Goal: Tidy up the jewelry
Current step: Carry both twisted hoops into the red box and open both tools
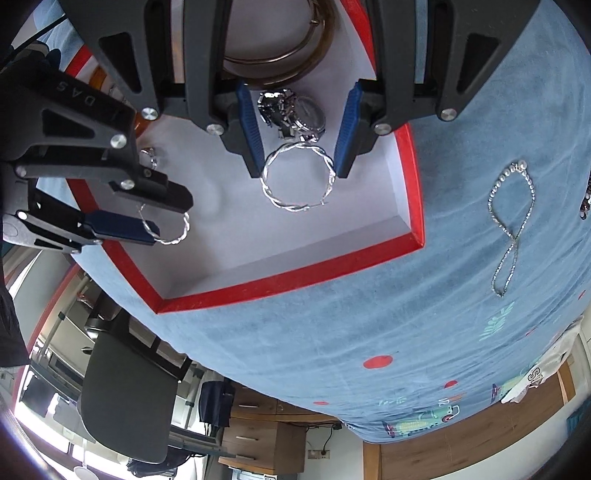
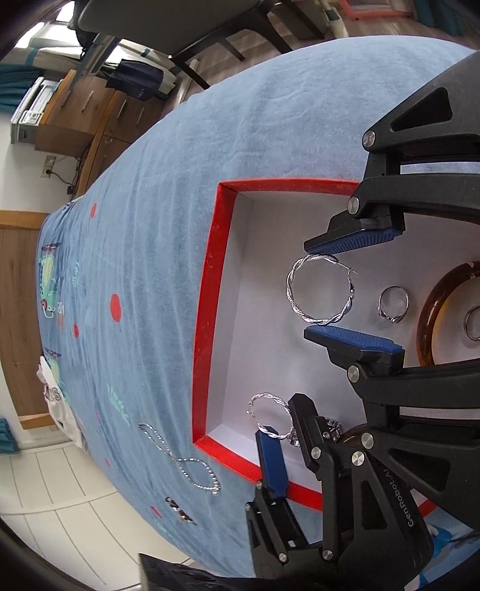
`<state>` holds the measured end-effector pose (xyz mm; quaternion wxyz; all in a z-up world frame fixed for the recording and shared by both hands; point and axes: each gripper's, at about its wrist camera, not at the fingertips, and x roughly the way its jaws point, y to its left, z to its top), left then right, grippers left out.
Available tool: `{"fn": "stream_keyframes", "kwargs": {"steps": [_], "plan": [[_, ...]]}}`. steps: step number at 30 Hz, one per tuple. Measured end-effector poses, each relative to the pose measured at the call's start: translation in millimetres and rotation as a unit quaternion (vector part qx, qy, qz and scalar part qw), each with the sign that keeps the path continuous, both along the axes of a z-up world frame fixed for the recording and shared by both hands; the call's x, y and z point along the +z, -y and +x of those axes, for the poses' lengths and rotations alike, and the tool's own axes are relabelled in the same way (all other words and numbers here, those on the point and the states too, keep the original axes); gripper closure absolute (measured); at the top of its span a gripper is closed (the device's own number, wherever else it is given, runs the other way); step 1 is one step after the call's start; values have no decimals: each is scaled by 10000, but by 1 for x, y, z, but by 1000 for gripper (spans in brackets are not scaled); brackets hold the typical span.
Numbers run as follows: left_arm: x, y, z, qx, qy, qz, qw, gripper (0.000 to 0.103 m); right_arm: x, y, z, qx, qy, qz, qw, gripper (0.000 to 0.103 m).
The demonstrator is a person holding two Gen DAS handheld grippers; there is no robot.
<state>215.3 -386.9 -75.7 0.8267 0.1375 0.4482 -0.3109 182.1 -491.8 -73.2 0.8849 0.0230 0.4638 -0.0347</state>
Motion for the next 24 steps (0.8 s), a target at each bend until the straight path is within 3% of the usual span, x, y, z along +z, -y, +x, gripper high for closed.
{"fn": "stream_keyframes", "kwargs": {"steps": [7,24], "plan": [[-2,1,0,-23,29,33,10000,65,-8,-13,4,305,-265,-398,9984,63],[-5,4,1,14,79,196,9998,65,-4,-15,-4,378,-323,-674,9965,64]]}}
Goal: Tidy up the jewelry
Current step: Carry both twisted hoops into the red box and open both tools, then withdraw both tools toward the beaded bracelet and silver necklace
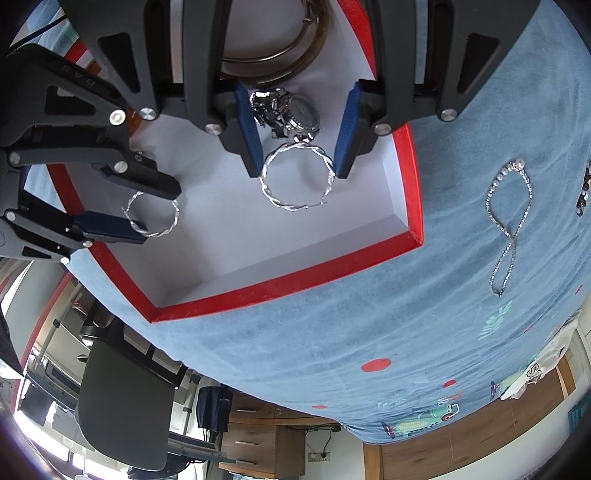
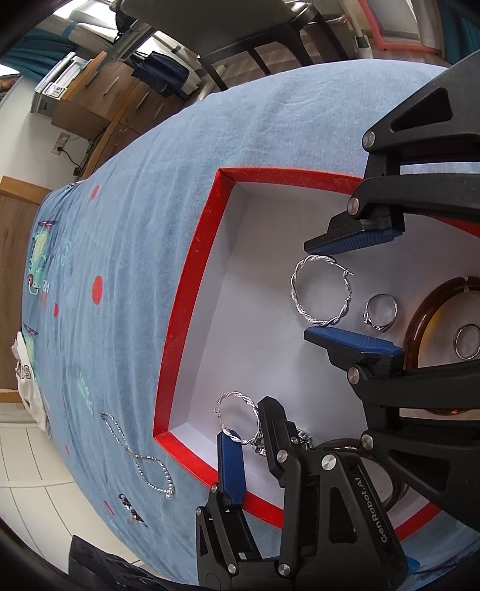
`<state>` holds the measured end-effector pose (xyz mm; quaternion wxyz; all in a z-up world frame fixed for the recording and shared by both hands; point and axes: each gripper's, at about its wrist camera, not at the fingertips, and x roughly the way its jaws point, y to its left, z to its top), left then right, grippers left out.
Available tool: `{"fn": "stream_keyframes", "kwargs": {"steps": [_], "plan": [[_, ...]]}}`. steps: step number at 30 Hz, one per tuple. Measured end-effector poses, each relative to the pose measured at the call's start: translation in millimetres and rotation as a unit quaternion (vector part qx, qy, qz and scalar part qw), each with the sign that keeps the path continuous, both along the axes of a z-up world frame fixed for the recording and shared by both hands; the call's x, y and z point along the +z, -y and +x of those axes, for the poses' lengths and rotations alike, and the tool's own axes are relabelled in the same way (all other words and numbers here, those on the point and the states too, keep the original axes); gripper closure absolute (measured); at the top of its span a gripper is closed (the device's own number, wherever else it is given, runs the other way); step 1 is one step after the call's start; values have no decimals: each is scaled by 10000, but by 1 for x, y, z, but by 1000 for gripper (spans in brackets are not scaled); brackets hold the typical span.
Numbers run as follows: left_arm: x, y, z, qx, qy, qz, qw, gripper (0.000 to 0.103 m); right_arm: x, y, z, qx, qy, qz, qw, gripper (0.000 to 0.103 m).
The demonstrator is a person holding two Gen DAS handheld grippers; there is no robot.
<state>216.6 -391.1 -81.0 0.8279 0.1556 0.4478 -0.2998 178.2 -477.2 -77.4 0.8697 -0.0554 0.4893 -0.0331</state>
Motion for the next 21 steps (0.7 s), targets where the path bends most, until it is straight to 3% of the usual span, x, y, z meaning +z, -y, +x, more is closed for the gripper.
{"fn": "stream_keyframes", "kwargs": {"steps": [10,21], "plan": [[1,-1,1,44,-44,26,10000,65,5,1,-10,14,66,40,10000,62],[11,-3,-4,79,-229,-115,9996,58,35,9,-34,-273,369,68,9989,58]]}}
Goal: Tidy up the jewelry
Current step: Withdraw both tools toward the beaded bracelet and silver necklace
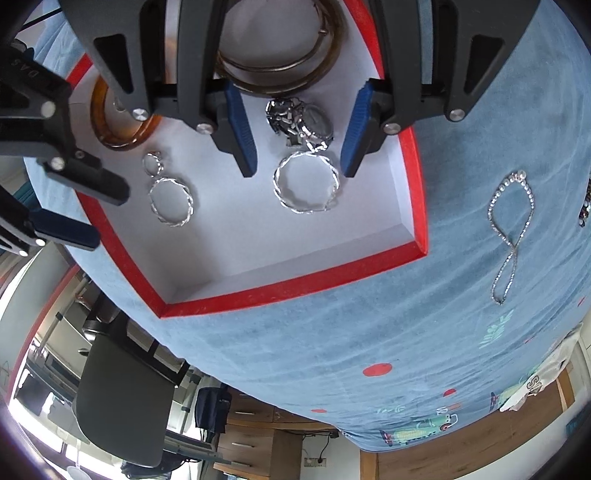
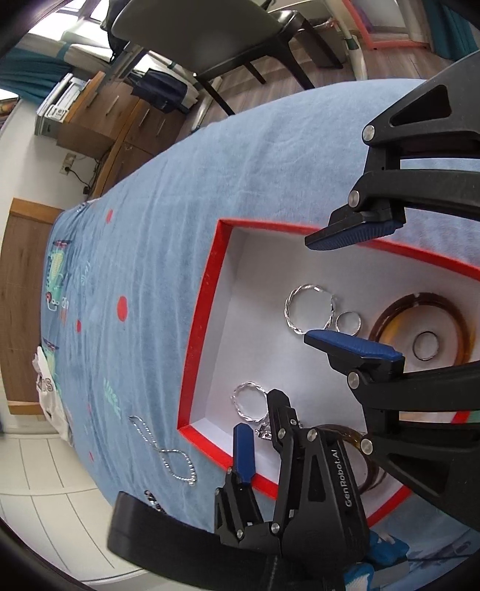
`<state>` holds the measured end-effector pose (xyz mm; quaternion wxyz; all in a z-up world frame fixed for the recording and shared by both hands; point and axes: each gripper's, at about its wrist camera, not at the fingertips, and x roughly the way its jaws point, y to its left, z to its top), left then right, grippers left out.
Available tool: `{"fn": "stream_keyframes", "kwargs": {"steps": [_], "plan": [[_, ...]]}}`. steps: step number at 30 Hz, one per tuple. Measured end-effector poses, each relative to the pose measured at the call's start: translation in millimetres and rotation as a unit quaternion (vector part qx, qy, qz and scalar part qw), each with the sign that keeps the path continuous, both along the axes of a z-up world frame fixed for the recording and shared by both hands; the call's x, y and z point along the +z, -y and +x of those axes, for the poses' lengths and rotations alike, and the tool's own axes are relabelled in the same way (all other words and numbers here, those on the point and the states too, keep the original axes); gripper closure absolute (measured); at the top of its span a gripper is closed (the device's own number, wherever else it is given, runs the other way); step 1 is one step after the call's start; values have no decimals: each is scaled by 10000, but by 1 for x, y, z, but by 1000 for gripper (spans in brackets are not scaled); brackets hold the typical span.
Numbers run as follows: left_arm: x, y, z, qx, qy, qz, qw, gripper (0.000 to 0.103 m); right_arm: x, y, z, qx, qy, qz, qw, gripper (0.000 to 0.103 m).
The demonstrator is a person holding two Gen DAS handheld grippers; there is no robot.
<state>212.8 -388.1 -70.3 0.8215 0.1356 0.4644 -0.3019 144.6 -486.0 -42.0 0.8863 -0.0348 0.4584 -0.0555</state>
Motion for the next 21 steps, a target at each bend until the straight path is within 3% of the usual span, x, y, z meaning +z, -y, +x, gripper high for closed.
{"fn": "stream_keyframes", "kwargs": {"steps": [10,21], "plan": [[57,-25,-38,50,513,-230,9984,58,36,-2,-37,-341,313,57,9989,56],[117,-85,-104,402,1084,-378,9926,58,73,-48,-89,-327,702,266,9966,51]]}}
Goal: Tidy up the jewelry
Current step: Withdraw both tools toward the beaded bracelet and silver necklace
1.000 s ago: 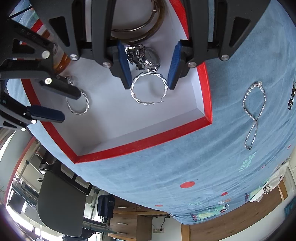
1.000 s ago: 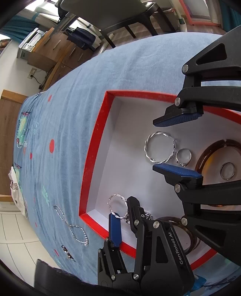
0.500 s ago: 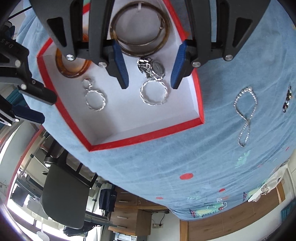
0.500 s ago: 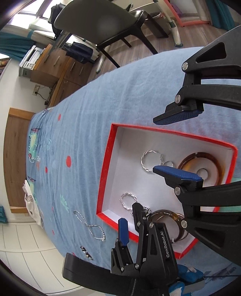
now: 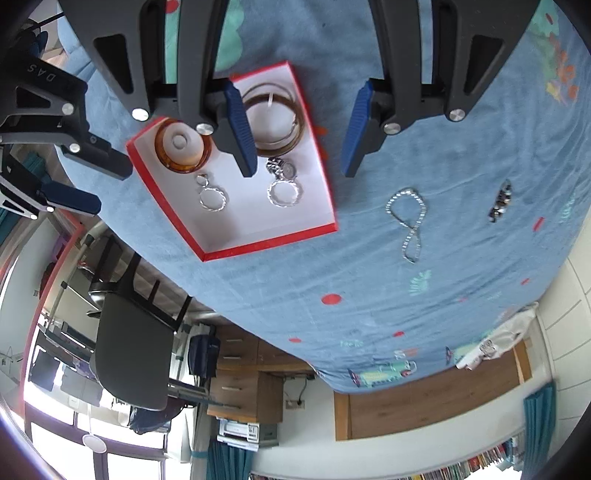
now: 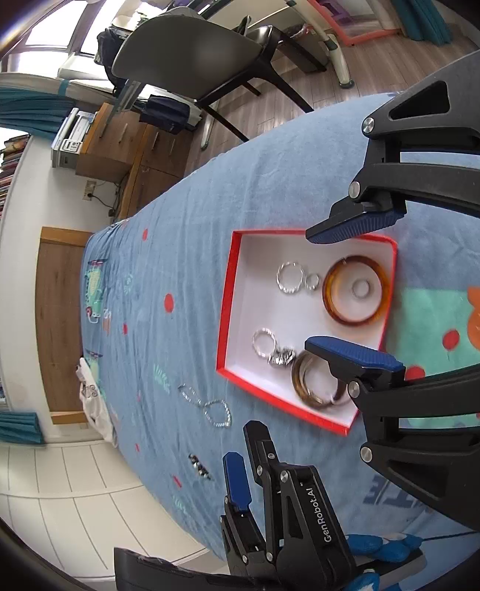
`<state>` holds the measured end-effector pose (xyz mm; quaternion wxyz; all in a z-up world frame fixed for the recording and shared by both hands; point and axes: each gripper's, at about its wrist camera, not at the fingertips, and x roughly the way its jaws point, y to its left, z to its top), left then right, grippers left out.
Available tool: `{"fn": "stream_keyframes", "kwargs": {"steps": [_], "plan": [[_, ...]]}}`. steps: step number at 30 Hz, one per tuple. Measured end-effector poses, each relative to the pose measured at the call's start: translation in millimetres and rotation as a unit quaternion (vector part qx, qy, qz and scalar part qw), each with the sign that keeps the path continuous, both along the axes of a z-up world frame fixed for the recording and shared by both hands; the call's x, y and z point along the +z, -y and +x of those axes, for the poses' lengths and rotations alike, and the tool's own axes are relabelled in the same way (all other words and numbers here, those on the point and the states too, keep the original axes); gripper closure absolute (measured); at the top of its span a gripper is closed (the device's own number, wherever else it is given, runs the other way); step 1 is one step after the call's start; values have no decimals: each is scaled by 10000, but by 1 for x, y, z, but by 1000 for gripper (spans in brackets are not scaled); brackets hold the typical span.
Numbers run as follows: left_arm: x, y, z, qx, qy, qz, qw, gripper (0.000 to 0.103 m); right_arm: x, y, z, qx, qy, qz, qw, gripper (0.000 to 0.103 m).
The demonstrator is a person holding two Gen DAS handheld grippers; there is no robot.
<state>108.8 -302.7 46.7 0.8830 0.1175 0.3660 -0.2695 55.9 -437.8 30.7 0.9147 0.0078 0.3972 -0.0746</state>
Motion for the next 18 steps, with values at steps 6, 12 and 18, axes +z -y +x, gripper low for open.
{"fn": "stream_keyframes", "kwargs": {"steps": [6,12,18], "plan": [[16,-38,-34,185,176,-44,9997,58,12,-27,-26,19,166,141,9998,49],[18,-77,-56,345,257,-3,9991,58,16,-50,-43,66,272,261,9993,49],[12,-119,-65,524,171,7,9985,58,19,-65,-50,105,285,270,9992,48]]}}
